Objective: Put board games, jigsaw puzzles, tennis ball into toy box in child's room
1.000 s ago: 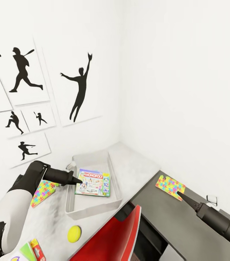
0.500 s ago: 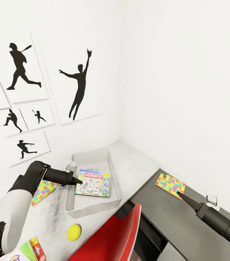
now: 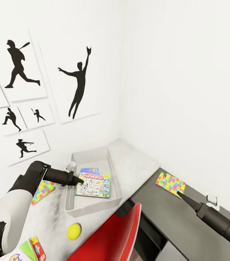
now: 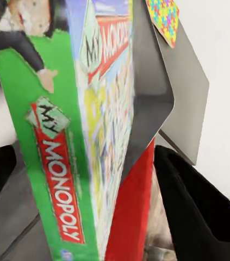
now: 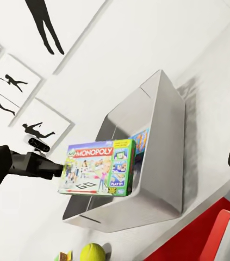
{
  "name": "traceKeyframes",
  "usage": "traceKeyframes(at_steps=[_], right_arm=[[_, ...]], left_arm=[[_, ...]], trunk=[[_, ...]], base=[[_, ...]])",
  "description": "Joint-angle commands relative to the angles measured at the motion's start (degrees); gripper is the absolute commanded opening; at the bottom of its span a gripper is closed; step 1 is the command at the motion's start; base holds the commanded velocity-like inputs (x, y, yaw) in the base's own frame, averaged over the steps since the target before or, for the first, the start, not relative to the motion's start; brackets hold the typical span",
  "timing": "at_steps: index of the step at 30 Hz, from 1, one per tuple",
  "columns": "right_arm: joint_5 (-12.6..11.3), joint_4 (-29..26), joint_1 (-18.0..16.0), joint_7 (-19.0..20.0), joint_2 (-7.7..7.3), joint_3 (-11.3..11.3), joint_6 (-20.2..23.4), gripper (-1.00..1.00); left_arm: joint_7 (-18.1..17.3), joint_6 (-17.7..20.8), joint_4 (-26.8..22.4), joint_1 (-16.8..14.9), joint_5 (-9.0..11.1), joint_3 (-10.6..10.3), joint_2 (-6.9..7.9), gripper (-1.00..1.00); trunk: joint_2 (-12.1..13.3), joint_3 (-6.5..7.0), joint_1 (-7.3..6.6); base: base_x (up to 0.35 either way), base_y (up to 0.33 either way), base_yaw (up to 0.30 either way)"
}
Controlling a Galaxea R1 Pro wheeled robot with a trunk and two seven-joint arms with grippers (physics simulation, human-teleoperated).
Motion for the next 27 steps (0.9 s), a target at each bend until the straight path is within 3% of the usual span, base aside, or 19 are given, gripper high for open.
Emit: traceKeyframes(at_steps=[1, 27], right_arm=[[-0.2, 0.0, 0.0, 0.1, 0.0, 0.0, 0.3, 1.0], [-0.2, 0.0, 0.0, 0.1, 0.0, 0.0, 0.3, 1.0]], left_arm=[[-0.5, 0.6, 0.0, -0.1, -0.6, 0.2, -0.04, 1.0], [-0.8, 0.6, -0.8, -0.1, -0.2, 0.2, 0.38, 1.0]], trunk=[[-0.1, -0.13, 0.04], [-0.1, -0.13, 0.04]], base=[[0.0, 0.0, 0.0], [0.0, 0.0, 0.0]])
